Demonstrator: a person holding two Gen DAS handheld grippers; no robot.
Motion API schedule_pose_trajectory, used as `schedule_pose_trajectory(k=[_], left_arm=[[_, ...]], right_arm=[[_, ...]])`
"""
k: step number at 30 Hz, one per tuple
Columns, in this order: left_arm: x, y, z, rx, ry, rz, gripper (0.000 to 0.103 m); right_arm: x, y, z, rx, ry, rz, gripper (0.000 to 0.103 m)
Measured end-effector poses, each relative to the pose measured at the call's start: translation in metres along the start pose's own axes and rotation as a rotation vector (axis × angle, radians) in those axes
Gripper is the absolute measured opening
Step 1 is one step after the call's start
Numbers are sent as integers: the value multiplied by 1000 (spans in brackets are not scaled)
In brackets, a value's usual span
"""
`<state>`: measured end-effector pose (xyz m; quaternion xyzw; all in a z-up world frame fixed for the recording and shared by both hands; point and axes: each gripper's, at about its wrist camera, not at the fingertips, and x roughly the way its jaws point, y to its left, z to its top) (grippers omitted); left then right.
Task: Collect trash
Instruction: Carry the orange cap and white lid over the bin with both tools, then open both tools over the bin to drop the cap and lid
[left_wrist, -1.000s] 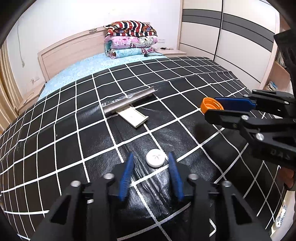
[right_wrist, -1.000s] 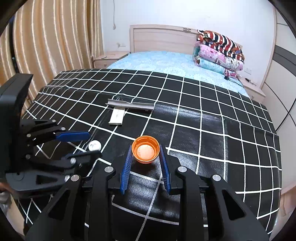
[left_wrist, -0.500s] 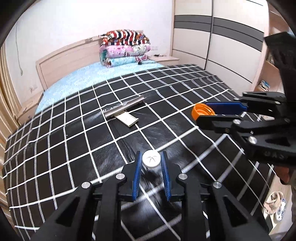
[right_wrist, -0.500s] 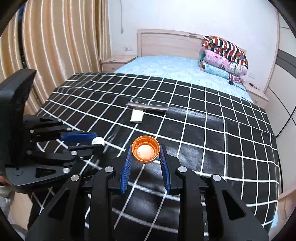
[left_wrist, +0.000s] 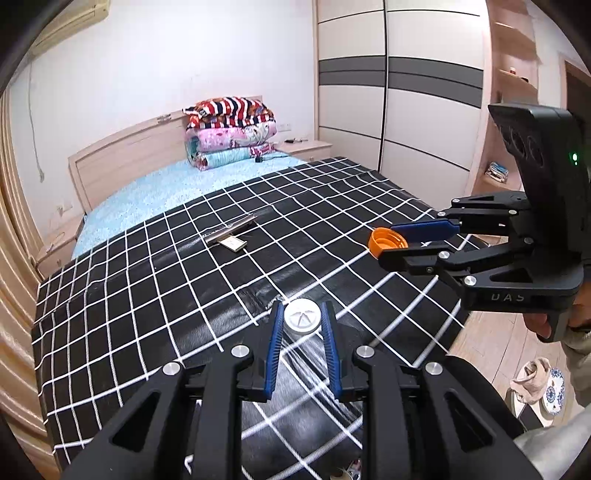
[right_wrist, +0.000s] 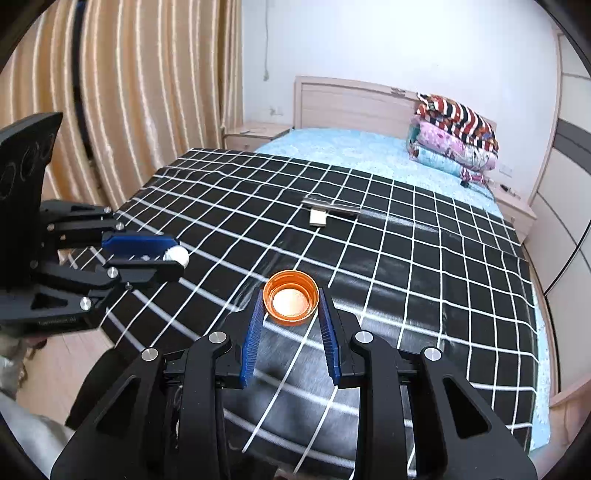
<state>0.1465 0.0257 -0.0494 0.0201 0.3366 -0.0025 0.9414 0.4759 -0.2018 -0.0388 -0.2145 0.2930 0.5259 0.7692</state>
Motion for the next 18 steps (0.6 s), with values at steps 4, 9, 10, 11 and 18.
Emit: schedule_pose_trajectory(k=[4, 9, 10, 11, 18], left_arm=[[-24, -3, -12, -39, -31, 3, 20], [-44, -14, -33, -56, -43, -11, 20], [-46, -17, -37, -61, -44, -16, 20], [-48, -19, -42, -64, -44, -19, 20], [-45, -35, -87, -111, 16, -28, 20]], right_arm=[[-20, 15, -15, -21, -17, 0, 29], [-35, 31, -35, -12, -18, 41, 29], [-37, 34, -41, -4, -15, 54, 29], [-36, 38, -46, 0, -8, 60, 30], [-20, 63, -86, 18, 86, 138, 29]])
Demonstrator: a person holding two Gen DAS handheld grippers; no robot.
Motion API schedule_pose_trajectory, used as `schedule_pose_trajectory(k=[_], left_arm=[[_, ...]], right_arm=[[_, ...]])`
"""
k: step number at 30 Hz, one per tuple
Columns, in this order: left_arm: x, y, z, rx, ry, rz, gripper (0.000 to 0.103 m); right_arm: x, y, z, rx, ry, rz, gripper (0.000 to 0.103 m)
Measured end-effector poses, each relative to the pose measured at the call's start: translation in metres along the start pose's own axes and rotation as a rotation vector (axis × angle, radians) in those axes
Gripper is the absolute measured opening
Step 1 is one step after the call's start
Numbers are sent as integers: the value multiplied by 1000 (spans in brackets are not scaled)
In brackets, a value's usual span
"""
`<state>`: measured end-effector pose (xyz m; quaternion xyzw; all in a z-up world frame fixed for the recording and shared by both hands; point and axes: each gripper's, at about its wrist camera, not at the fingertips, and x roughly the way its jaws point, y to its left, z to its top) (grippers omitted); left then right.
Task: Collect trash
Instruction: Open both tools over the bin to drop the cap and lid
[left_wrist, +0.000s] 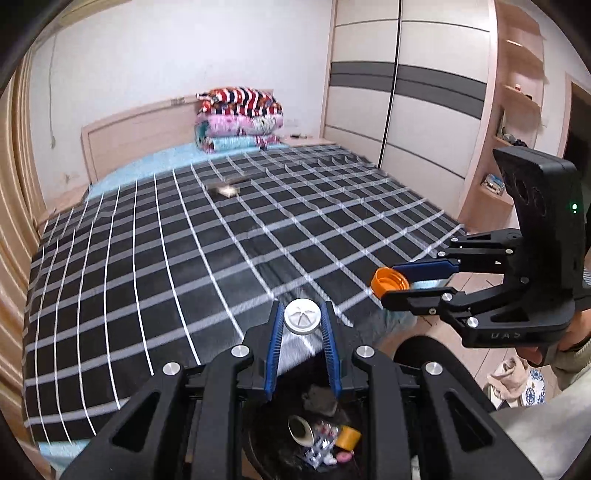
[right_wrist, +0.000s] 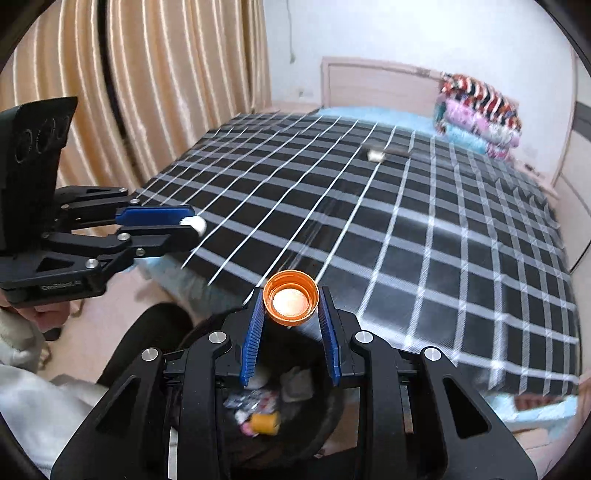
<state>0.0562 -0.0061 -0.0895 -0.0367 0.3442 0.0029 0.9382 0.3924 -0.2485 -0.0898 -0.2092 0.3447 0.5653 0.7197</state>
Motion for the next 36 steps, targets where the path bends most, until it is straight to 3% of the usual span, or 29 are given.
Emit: schedule_pose_trajectory(k=[9, 19, 28, 36], left_arm=[[20, -23, -54, 11, 114, -78, 20], [92, -20, -112, -57, 337, -119, 20], [131, -20, -132, -76, 446, -122, 20], [145, -18, -140, -89, 489, -137, 21]], right_arm=[[25, 25, -39, -36, 134, 56, 29], [80, 17, -84, 26, 327, 71, 30], [118, 17, -105, 37, 422, 63, 30], [130, 19, -109, 44, 457, 73, 30]])
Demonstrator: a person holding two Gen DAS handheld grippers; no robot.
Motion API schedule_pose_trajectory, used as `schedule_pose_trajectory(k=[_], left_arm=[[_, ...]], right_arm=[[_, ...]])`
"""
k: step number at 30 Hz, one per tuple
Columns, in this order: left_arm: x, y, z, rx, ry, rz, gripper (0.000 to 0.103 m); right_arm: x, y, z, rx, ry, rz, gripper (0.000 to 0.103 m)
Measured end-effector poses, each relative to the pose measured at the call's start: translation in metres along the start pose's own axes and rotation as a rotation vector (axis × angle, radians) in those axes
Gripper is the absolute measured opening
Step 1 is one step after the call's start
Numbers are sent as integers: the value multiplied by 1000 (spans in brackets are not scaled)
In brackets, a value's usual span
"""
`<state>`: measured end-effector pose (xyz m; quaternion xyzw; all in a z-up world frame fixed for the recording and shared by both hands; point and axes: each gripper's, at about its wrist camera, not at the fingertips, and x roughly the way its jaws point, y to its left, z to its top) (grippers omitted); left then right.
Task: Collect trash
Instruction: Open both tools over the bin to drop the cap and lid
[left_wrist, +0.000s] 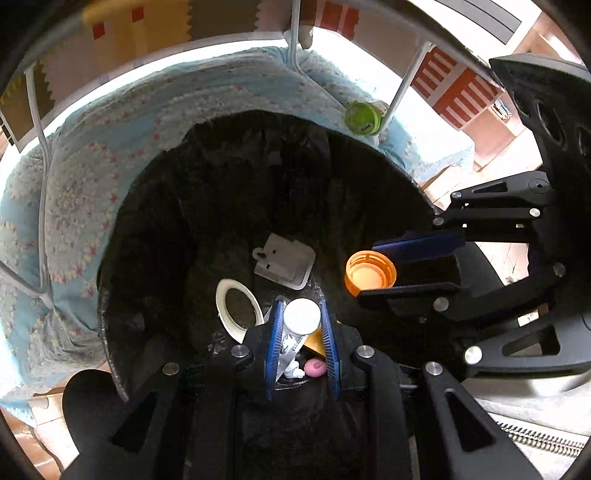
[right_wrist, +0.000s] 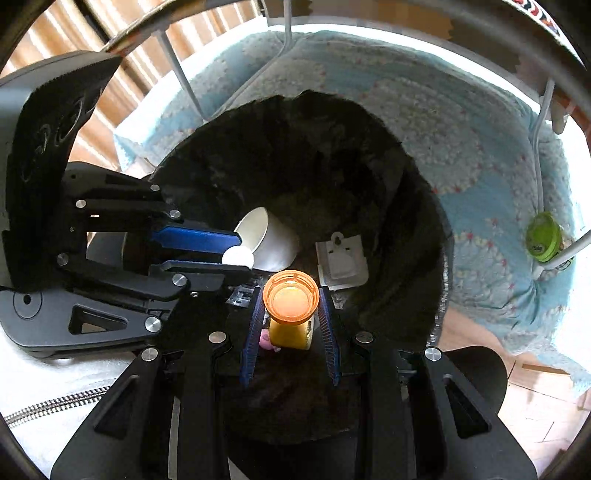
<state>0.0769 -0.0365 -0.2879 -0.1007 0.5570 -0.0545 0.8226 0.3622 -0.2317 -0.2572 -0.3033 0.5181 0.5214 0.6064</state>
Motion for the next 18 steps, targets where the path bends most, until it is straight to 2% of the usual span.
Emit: schedule_pose_trajectory(k=[5, 8, 11, 13, 15, 18], left_arm=[[-6, -1, 1, -6, -16, 1, 21], [-10, -1, 0, -14, -20, 5, 22], [-12, -1, 1, -25, -23, 3, 23], [-16, -3, 1, -26, -32, 8, 28], [-22, -3, 2, -29, -49, 15, 40], [-34, -4, 3, -30, -81, 15, 46]], right_arm=[[1, 2, -1, -5, 1, 4, 31], [-4, -2, -2, 20, -19, 16, 46], [-9, -3, -3, 37, -30, 22, 47], [-14, -4, -3, 38, -40, 8, 47], [-19, -5, -3, 40, -50, 3, 47], [-30, -6, -2, 43, -78, -6, 47]])
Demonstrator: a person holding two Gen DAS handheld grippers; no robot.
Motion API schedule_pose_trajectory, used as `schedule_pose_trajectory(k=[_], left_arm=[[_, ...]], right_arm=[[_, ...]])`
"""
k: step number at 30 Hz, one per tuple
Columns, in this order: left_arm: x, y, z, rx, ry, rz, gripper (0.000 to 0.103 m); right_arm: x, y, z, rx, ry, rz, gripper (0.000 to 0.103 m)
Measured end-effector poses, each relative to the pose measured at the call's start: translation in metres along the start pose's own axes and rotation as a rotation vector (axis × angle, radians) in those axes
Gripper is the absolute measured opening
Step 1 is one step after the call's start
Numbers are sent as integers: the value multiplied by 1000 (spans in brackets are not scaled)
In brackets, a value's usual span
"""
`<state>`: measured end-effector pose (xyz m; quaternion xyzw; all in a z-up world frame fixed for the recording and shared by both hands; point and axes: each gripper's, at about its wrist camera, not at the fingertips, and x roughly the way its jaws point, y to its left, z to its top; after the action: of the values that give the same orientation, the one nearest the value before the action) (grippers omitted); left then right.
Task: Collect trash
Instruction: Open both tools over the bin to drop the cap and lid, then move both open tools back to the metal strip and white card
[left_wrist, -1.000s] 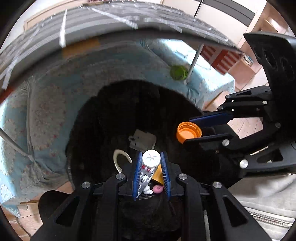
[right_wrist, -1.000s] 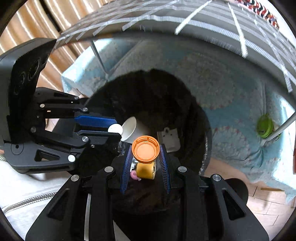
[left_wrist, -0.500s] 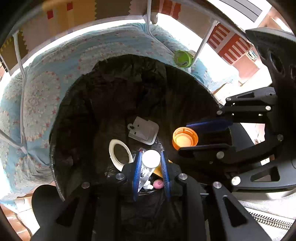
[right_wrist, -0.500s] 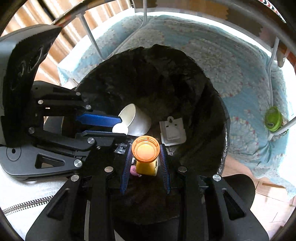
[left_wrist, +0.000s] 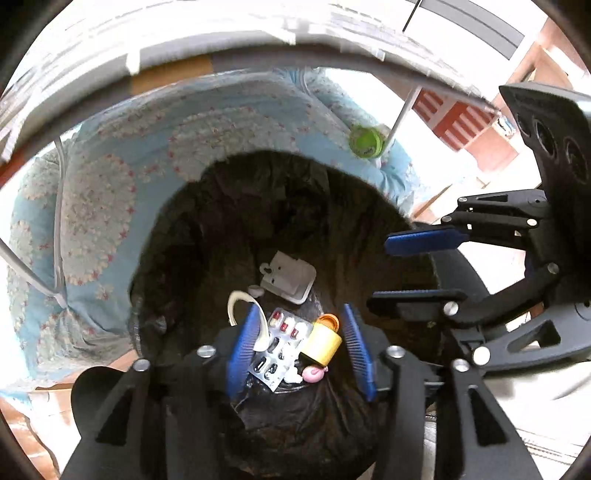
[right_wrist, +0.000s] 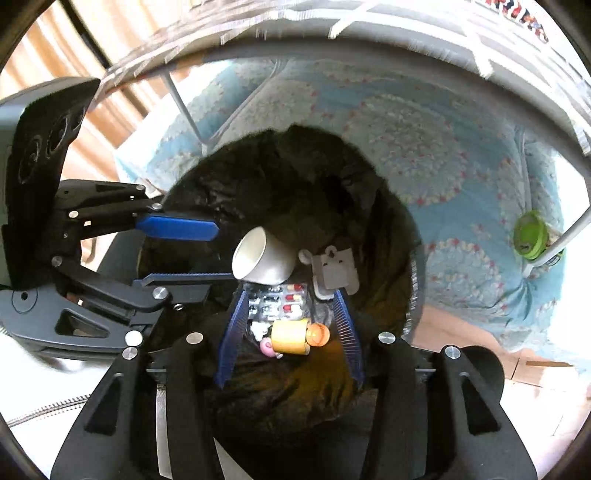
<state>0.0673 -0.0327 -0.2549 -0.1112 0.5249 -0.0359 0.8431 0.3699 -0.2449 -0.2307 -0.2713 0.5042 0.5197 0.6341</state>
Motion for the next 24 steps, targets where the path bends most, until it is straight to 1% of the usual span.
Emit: schedule_pose_trajectory(k=[5, 9, 14, 21, 24], left_arm=[[-27, -4, 8, 19, -63, 9, 46], [-61, -11, 16, 54, -140, 15, 46], [-95, -13, 28, 103, -221, 28, 46], [-132, -4, 58, 139, -314, 31, 46], [-138, 0, 73, 139, -328, 34, 46]], right_arm=[[-29, 0, 6, -11, -67, -21, 47], [-56, 0, 11, -17, -128, -27, 47], [-90, -2, 22, -19, -214, -16, 47], [-120, -11, 45, -38, -292, -44, 47], [-127, -21, 60, -41, -325, -57, 47]])
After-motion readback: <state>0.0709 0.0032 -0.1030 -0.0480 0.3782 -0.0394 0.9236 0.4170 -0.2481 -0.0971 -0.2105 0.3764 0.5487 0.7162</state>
